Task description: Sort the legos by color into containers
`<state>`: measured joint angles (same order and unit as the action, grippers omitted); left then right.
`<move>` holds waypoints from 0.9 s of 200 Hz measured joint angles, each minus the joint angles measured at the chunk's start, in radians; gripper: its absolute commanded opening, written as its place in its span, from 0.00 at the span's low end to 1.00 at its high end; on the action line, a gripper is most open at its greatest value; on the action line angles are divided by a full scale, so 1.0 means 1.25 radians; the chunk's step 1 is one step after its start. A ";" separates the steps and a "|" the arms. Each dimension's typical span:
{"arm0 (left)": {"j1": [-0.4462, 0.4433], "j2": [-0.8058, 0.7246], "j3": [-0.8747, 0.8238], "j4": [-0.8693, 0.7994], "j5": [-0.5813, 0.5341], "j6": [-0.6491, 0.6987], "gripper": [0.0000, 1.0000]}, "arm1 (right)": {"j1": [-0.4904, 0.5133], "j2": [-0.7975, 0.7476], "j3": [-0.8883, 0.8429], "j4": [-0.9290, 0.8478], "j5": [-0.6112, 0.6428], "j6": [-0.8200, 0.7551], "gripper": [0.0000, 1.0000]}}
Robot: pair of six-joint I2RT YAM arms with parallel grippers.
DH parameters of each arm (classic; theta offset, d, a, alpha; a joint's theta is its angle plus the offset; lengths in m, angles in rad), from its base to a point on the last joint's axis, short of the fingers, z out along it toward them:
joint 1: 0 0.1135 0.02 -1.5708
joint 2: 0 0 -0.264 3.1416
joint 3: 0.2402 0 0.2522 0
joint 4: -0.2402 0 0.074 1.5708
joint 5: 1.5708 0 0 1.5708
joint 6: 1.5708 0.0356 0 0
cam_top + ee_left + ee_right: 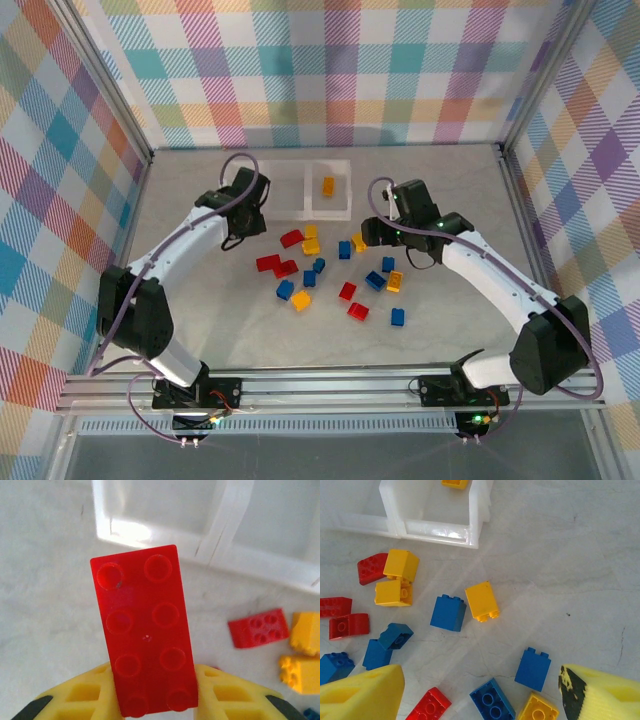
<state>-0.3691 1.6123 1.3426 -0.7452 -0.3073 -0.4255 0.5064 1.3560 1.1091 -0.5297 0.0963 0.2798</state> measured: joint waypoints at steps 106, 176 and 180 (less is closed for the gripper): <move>0.152 0.351 0.321 0.082 0.176 0.211 0.24 | 0.021 -0.118 -0.094 -0.008 -0.005 0.046 0.84; 0.175 0.406 0.379 0.092 0.207 0.240 0.56 | 0.030 -0.145 -0.108 -0.031 -0.001 0.063 0.88; 0.175 0.406 0.378 0.093 0.207 0.238 0.57 | 0.031 -0.145 -0.108 -0.032 -0.001 0.063 0.88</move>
<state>-0.1505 2.1197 1.8156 -0.6289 -0.0486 -0.1284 0.5446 1.1748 0.9737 -0.5694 0.0952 0.3588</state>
